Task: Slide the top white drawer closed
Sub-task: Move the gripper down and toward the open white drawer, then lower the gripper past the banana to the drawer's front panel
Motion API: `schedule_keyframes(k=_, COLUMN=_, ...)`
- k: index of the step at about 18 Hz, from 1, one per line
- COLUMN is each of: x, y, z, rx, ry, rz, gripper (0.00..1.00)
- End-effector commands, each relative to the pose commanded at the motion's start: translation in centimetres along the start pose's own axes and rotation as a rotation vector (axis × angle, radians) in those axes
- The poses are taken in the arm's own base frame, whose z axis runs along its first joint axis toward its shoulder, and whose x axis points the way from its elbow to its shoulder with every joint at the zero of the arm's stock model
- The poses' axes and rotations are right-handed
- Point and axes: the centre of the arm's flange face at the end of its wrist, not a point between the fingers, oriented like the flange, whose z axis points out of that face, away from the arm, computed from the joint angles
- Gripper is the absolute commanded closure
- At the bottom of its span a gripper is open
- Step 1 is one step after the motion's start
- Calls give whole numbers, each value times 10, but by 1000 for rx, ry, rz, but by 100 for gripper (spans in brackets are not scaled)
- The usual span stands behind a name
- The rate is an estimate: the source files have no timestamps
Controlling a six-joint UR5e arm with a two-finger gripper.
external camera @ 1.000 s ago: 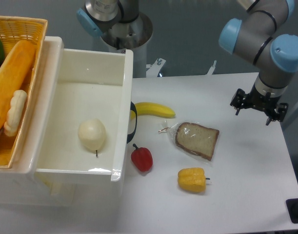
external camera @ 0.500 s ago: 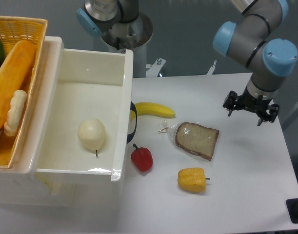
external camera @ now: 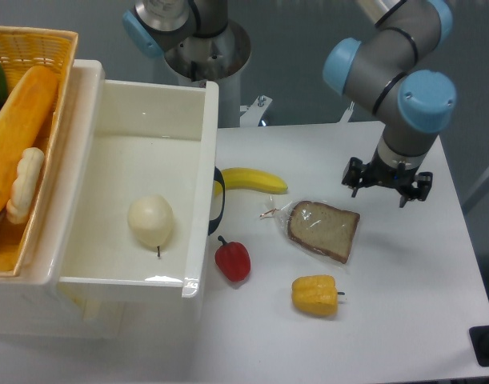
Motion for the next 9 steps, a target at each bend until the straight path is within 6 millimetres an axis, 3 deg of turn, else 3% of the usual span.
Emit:
schedule_keyframes(k=4, x=32, y=-12, z=0, rx=-30, ry=64, rz=5, gripper=75)
schedule_keyframes(k=6, x=46, y=-14, z=-5, rx=-16, ry=126, rz=-3, gripper=81)
schedule_keyframes(k=9, x=61, y=-12, z=-11, rx=-4, ry=226, rz=-18, gripper=82)
